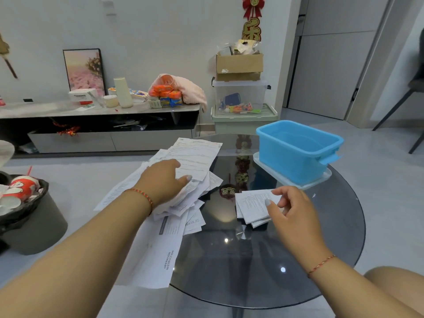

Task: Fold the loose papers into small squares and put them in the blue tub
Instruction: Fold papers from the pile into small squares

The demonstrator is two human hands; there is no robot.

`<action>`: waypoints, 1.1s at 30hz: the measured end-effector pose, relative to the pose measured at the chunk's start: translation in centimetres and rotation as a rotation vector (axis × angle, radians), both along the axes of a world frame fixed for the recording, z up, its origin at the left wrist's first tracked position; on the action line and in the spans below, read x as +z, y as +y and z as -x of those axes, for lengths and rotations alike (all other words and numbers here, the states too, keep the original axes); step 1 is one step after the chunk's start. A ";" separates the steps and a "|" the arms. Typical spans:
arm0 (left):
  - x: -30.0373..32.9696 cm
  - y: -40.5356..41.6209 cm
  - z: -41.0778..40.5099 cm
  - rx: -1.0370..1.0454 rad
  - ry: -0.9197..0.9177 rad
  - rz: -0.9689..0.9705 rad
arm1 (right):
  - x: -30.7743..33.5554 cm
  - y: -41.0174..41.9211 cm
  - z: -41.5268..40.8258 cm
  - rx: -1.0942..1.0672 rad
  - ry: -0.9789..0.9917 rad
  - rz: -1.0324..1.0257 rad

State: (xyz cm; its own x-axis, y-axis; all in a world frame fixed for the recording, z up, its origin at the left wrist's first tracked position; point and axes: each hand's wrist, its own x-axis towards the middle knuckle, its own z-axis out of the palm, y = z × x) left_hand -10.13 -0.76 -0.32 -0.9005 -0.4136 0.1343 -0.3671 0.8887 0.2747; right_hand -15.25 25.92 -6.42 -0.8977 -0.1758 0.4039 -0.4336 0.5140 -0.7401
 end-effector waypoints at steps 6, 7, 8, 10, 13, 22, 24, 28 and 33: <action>-1.8 -1.0 4.3 -0.037 -0.147 0.036 | 0.1 -0.1 0.4 0.008 0.001 0.003; -2.0 -1.1 4.8 -0.038 -0.171 0.034 | 0.1 -0.1 0.4 0.010 0.001 0.003; -2.2 -1.1 5.2 -0.042 -0.192 0.029 | 0.2 -0.1 0.5 0.011 -0.002 0.000; -2.5 -1.1 5.8 -0.048 -0.236 0.015 | 0.3 -0.1 0.6 0.014 -0.007 -0.001; -3.1 -1.2 6.4 -0.050 -0.281 0.057 | 0.2 0.0 0.9 0.015 0.002 0.003; -3.2 -1.8 6.9 -0.044 -0.202 0.188 | 0.0 0.1 1.2 0.020 -0.001 -0.001; -2.9 -2.0 6.7 -0.031 -0.145 0.210 | 0.0 0.1 1.1 0.021 -0.007 0.004; -1.6 -2.4 6.2 0.009 0.069 0.233 | 0.0 0.1 1.2 0.026 -0.019 0.008; 1.1 -1.2 3.9 0.041 0.289 0.295 | 0.3 0.2 1.1 0.034 -0.025 0.030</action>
